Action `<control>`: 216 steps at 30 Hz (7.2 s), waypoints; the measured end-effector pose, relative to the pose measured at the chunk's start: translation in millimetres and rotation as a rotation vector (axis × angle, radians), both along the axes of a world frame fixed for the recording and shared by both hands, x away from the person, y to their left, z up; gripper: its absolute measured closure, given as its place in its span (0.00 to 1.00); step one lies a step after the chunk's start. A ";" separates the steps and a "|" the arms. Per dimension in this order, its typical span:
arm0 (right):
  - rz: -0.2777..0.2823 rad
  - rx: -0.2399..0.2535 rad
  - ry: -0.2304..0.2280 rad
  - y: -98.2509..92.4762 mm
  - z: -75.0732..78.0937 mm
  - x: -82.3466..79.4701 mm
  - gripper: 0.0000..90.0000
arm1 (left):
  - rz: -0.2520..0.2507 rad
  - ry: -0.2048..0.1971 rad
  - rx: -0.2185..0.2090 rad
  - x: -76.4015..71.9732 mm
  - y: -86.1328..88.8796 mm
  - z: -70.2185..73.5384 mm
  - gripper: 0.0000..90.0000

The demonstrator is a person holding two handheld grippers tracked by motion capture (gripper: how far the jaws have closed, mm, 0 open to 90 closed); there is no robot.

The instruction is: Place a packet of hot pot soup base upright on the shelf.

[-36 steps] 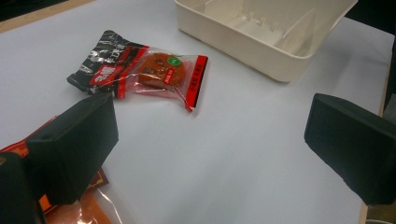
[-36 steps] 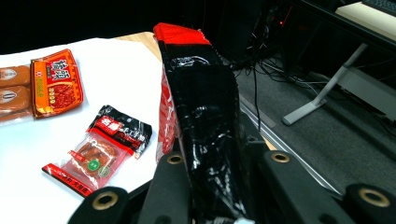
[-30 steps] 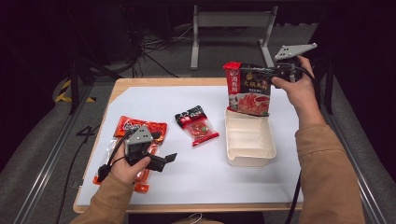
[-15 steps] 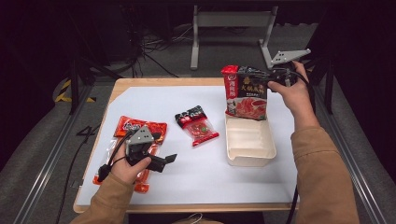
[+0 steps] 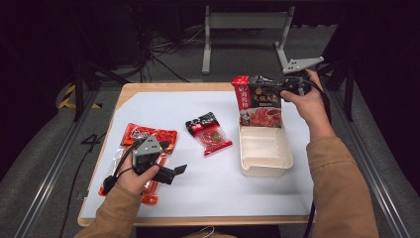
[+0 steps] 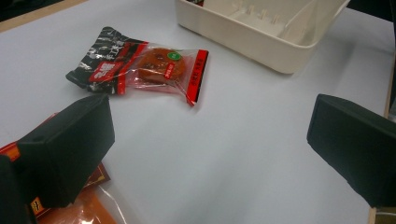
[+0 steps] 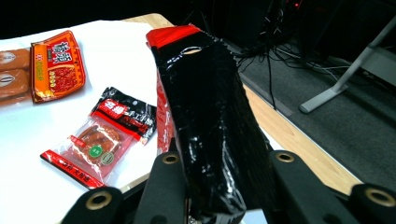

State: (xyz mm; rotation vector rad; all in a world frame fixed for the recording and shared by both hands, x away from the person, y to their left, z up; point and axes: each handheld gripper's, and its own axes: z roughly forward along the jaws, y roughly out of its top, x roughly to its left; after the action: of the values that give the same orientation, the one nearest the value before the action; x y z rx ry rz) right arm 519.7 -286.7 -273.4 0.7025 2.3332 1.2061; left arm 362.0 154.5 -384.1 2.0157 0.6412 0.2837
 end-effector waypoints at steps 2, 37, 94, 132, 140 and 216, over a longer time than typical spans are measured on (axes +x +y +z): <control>0.000 0.012 -0.001 -1.2 -3.5 0.3 0.84 | 0.001 -0.007 0.000 -0.3 0.6 -0.3 0.02; -0.053 0.030 0.071 -28.2 -39.2 -4.4 0.85 | 0.038 0.040 -0.036 -2.2 2.1 -8.0 0.00; -0.195 0.174 -0.054 -44.8 -15.9 -138.0 0.38 | 0.194 -0.023 -0.097 26.4 74.3 39.0 0.17; -0.218 0.155 0.016 -48.1 -63.7 -157.1 0.37 | 0.443 0.035 -0.115 81.0 147.9 -2.7 0.26; -0.220 0.137 0.019 -46.0 -68.9 -155.1 0.36 | 0.463 0.091 -0.030 100.7 148.6 -21.2 0.30; -0.241 0.094 0.058 -47.6 -84.3 -159.4 0.35 | 0.381 0.217 0.064 133.4 141.1 -72.0 0.99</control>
State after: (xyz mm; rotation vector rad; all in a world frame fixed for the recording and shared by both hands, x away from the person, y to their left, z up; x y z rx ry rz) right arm 360.3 -334.3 -357.7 1.0317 2.1718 1.2057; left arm 495.5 295.7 -456.1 1.9910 1.1698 0.3151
